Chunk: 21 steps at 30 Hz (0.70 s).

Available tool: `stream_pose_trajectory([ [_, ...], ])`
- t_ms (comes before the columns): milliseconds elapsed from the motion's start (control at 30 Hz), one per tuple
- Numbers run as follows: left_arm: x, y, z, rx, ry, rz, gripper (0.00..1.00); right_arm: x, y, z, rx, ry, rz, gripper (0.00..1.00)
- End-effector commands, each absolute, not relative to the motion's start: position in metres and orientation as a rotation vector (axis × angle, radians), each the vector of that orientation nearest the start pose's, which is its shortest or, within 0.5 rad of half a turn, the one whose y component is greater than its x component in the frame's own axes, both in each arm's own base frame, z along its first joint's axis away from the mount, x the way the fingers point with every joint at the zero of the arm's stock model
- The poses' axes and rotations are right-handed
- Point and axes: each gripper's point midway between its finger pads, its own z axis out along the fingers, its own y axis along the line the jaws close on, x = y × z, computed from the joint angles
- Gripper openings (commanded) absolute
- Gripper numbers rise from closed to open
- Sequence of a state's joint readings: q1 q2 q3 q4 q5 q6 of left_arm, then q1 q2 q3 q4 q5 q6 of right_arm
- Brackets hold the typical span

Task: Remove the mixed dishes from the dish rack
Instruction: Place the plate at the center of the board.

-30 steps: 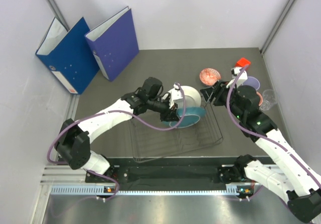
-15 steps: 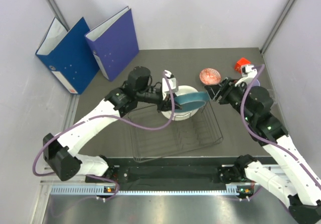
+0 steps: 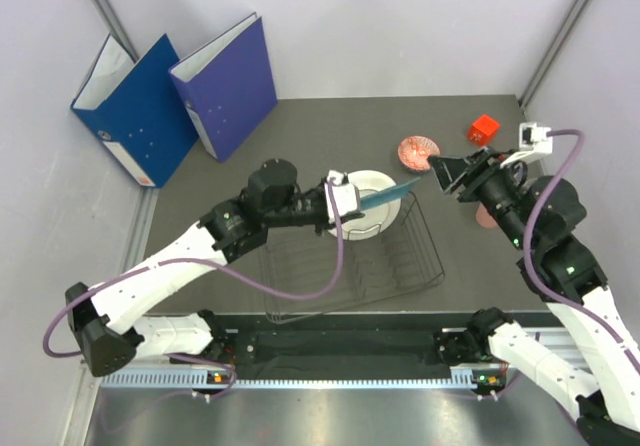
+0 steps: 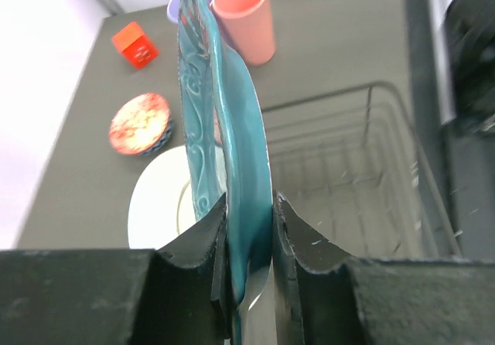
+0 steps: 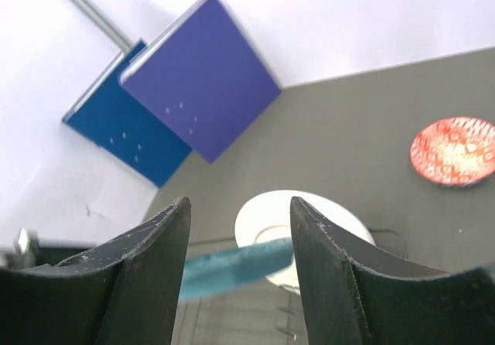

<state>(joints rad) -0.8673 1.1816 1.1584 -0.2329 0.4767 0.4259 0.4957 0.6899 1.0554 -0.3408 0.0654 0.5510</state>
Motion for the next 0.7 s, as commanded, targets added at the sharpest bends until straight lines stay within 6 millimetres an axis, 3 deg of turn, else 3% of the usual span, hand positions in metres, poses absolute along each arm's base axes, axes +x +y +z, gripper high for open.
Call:
stream_pose_trajectory([
  [0,0.213,-0.325,0.398,1.2,0.934,-0.414,0.0,0.233,0.124,0.436,0.156,1.521,0.736,0.54],
  [167,0.203,-0.326,0.388,1.232,0.867,-0.244,0.0,0.241,0.123,0.444,0.177,1.561,0.701,0.54],
  [233,0.199,-0.328,0.382,1.251,0.823,-0.156,0.0,0.247,0.125,0.435,0.186,1.617,0.68,0.54],
  [367,0.202,-0.321,0.374,1.256,0.738,0.122,0.0,0.255,0.138,0.409,0.162,1.75,0.666,0.54],
  [667,0.207,-0.314,0.352,1.26,0.664,0.379,0.0,0.26,0.153,0.34,0.001,2.028,0.563,0.58],
])
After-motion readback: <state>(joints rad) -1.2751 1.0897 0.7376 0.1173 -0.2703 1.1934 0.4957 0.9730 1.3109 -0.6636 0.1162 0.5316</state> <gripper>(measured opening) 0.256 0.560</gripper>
